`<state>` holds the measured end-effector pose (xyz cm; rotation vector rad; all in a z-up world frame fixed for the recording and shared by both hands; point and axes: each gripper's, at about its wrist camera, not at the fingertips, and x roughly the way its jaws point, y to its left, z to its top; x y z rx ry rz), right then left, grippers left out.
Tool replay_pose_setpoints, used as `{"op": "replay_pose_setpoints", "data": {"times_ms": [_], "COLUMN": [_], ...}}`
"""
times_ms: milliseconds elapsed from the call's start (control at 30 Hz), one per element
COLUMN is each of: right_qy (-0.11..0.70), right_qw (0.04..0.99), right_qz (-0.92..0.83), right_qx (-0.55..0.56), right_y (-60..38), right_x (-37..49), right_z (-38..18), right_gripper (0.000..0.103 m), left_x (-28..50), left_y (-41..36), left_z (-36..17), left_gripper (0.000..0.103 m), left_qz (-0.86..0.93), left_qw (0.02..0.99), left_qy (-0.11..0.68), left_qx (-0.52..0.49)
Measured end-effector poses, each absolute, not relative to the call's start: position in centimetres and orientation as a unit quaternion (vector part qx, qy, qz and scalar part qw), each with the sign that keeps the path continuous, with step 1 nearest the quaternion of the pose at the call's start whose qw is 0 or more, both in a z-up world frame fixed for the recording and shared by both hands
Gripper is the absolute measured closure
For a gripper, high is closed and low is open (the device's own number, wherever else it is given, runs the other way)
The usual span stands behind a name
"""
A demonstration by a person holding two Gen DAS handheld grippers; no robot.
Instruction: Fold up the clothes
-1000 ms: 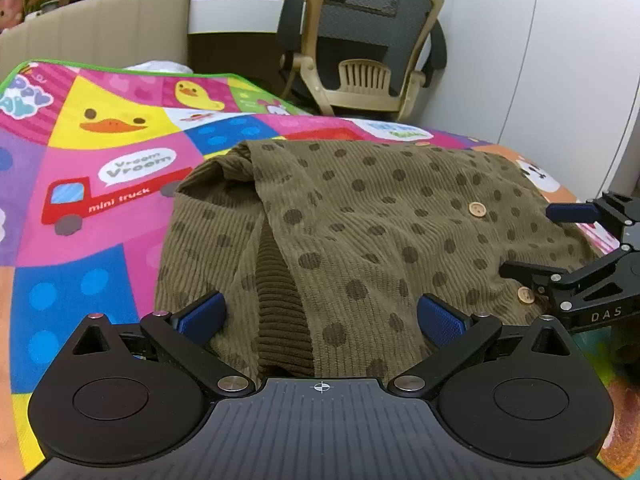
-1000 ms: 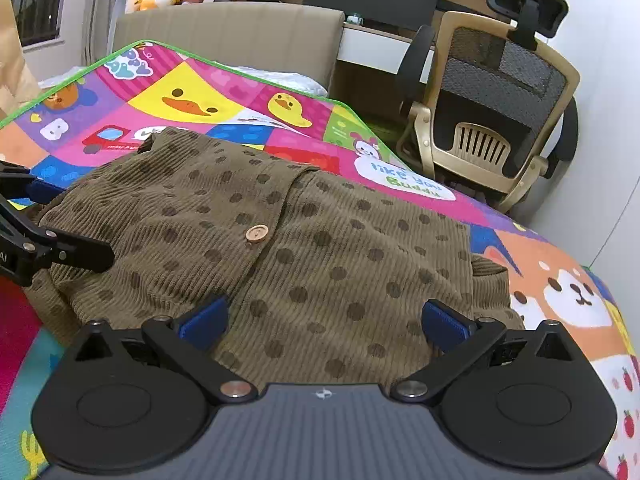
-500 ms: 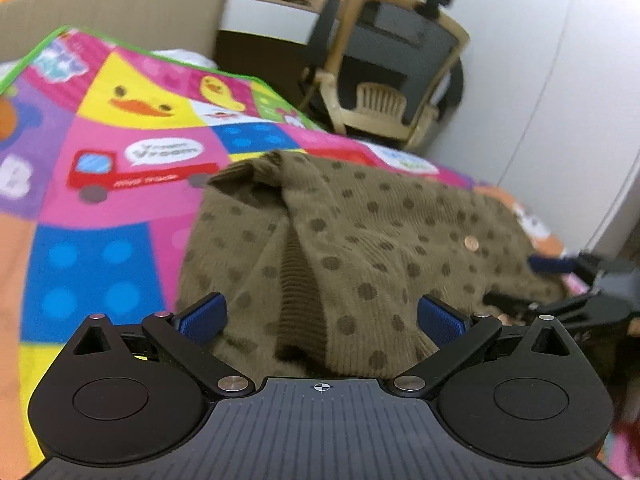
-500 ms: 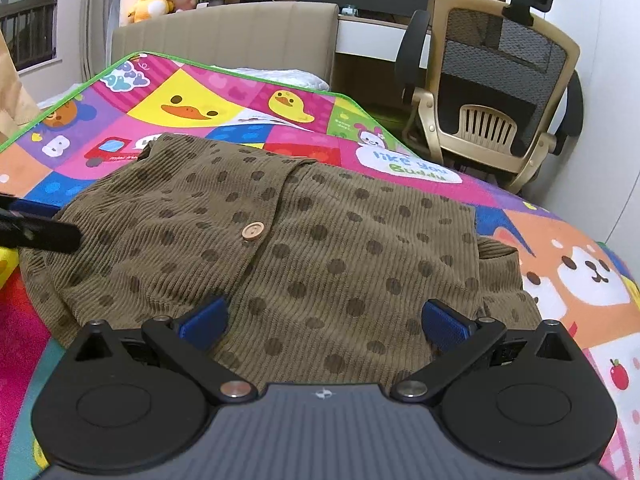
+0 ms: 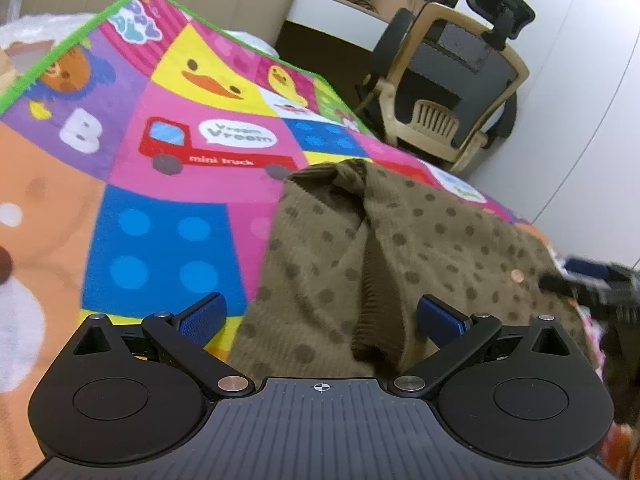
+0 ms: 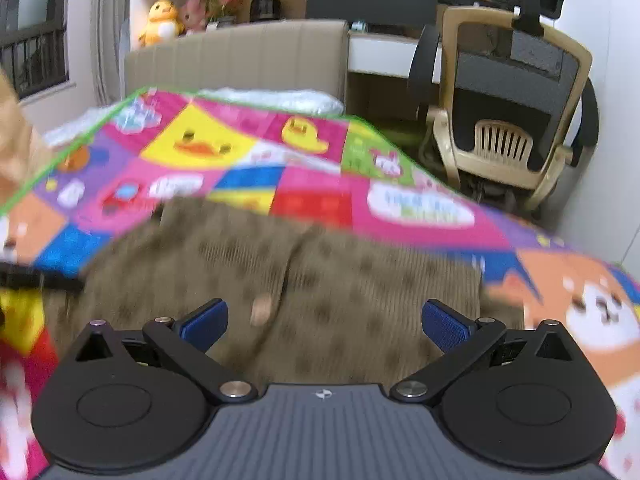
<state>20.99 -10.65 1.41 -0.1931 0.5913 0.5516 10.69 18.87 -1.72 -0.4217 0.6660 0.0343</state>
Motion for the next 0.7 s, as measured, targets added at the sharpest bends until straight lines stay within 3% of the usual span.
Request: {"op": "replay_pose_setpoints", "data": {"times_ms": [200,433,700], "right_qy": [0.315,0.275,0.328], "right_qw": [0.921,0.941,0.938], "right_qz": [0.154,0.149,0.075], "right_qx": [-0.168,-0.125,-0.077], "right_y": [-7.4,-11.1,-16.1], "right_x": [28.1,26.8,27.9], "right_z": [-1.7,0.0,-2.8], "right_gripper": [0.000,0.000,0.000], "left_x": [10.6,10.8,11.0], "left_y": [18.5,18.8,19.1], "left_z": [-1.4,-1.6,-1.8], "left_gripper": [0.000,0.000,0.000], "left_qz": [0.012,0.016,0.018], "left_qw": [0.924,0.925,0.925], "left_qy": [0.323,0.326,0.331], "left_qx": [-0.203,-0.196,-0.186]}}
